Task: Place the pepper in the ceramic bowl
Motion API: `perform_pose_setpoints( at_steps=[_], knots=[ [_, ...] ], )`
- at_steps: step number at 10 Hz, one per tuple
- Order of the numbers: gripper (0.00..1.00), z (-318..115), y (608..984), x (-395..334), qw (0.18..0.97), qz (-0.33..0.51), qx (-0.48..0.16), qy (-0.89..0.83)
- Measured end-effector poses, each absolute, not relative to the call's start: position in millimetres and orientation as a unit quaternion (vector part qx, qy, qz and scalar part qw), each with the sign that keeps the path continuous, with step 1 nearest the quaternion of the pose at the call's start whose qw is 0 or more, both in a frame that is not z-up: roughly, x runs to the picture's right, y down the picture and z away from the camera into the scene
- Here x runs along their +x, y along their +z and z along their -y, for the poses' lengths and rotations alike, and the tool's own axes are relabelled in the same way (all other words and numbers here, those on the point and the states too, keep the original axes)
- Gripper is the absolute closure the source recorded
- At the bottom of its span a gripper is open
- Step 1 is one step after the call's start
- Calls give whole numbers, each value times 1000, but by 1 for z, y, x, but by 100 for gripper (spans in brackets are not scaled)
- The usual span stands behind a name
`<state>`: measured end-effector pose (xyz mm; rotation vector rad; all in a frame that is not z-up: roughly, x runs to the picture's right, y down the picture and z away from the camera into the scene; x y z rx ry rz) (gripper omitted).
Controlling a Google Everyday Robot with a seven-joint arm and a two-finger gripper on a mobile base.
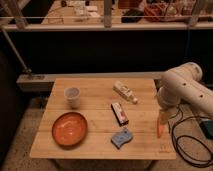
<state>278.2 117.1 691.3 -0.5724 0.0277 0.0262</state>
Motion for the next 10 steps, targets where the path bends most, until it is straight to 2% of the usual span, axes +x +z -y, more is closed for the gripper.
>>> perform_pose_setpoints(
  at_steps=[10],
  knots=[
    [20,-159,719,283,960,12,-275,-51]
  ],
)
